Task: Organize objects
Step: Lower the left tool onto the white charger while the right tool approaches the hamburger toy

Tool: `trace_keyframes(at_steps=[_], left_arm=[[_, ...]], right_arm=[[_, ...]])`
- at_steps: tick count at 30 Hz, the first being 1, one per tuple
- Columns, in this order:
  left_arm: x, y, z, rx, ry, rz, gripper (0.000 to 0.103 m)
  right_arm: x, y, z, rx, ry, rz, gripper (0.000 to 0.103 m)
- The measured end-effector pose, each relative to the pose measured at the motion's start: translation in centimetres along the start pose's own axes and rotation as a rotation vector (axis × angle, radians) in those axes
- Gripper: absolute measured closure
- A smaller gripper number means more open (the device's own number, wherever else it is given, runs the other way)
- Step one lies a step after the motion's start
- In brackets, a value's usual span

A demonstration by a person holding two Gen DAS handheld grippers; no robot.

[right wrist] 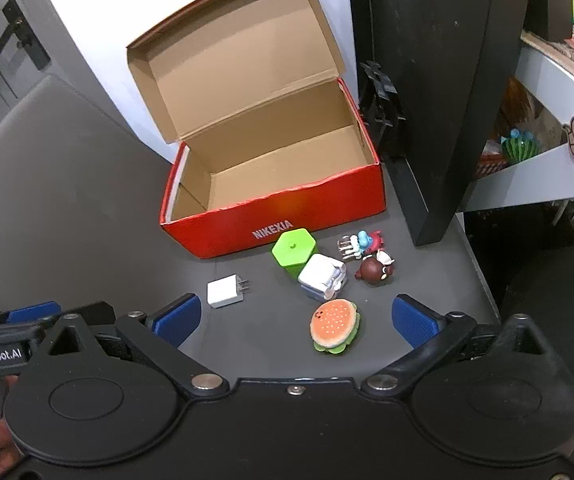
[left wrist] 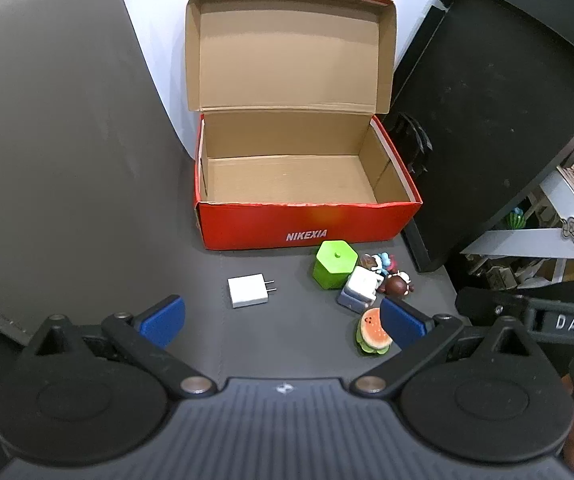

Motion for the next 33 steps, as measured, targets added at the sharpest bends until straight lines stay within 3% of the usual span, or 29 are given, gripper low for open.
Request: trace_keyframes(at_steps=[12, 29, 33], left_arm=[[1.1, 1.6, -3.3, 0.024, -0.001, 0.083, 0.001], [2.7, 1.4, -8.9, 0.071, 0.080, 0.083, 0.002], [3.0, 1.3, -10.2, 0.103, 0.091, 0.070, 0.002]], right_arm=[[0.0, -0.7, -3.3, -0.043, 0.025, -0.038, 0.001], [-0.2, -2.3, -8.9, -0.127, 0.080, -0.127, 0.001], [-0.6, -2.3, -9.9, -0.136, 0.088, -0.134, 0.009]])
Point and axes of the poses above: each gripper's, at about its wrist camera, not at the fingertips, and z roughly against the way its jaws point, y to its left, x to its top, the point moved 2 cm from there along -z, roughly the way its jaws point, and after that the axes turned 13 degrees about -z, right-handed, at the moved point
